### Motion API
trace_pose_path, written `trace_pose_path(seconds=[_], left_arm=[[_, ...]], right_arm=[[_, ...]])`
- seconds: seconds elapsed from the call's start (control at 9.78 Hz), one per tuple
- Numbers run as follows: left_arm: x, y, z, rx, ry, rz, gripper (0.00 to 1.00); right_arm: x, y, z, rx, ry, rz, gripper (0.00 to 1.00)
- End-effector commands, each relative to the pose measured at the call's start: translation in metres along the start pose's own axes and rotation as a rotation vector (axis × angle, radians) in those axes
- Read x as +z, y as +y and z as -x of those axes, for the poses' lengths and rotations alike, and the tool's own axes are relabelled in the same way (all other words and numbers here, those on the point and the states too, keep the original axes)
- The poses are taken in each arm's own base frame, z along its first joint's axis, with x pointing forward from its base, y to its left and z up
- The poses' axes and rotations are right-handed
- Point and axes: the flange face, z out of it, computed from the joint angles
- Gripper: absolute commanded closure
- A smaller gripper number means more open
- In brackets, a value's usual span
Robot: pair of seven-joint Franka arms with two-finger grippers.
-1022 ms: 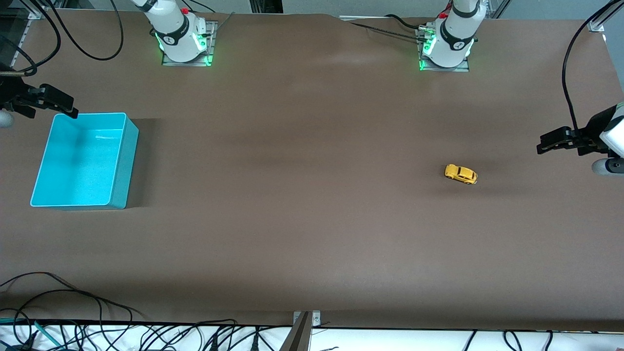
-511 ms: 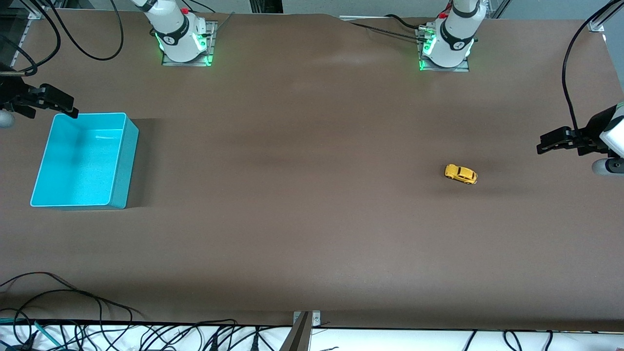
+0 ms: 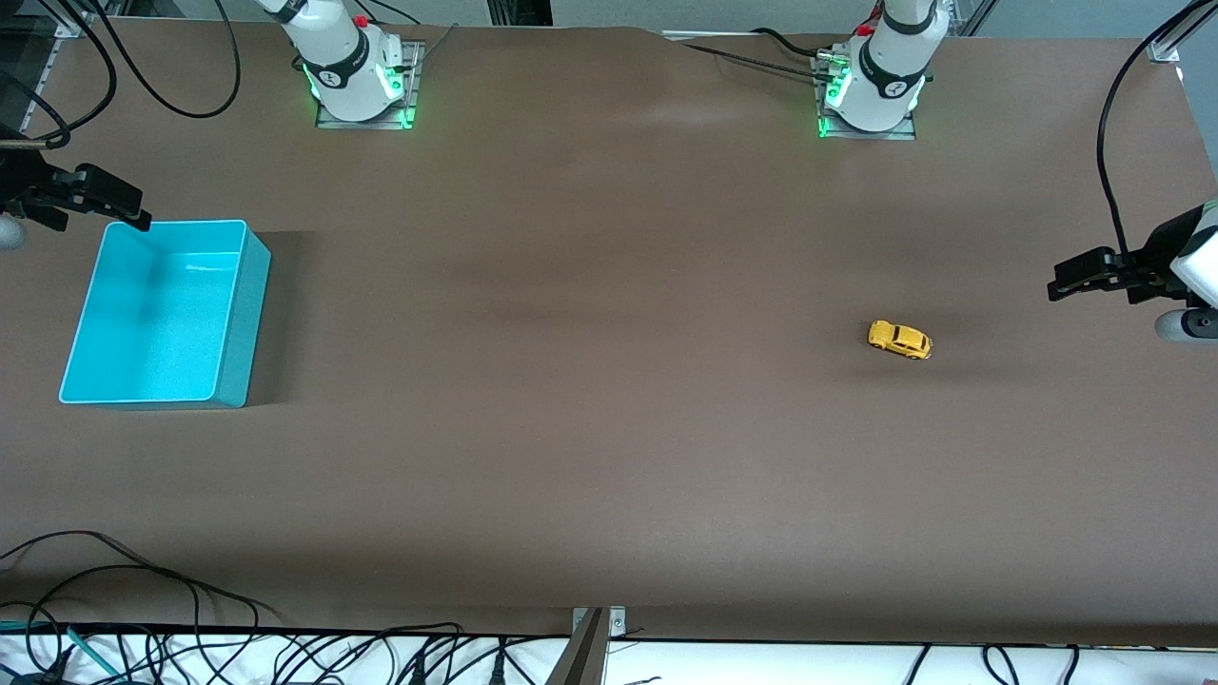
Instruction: Wind up and store yellow beetle car
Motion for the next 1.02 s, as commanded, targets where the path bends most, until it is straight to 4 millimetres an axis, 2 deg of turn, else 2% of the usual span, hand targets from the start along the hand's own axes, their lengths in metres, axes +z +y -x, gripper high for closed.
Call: trace_pose_path(seconds=[0.0, 0.31, 0.51, 0.82, 0.92], left_arm=[[0.002, 0.002, 0.000, 0.020, -0.013, 0.008, 0.00], [0.007, 0.006, -0.001, -0.007, -0.022, 0.015, 0.00], [0.021, 0.007, -0.008, -0.141, -0.048, 0.015, 0.00], [0.058, 0.014, -0.022, -0.458, -0.109, -0.005, 0.00], [0.080, 0.017, -0.031, -0.582, -0.139, -0.020, 0.00]], right_arm=[[0.000, 0.003, 0.003, -0.013, -0.002, -0.022, 0.00], [0.000, 0.002, 0.003, -0.015, -0.002, -0.022, 0.00], [0.000, 0.002, 0.004, -0.015, -0.005, -0.022, 0.00], [0.000, 0.001, 0.003, -0.018, -0.005, -0.021, 0.00], [0.000, 0.000, 0.003, -0.018, -0.003, -0.022, 0.00]])
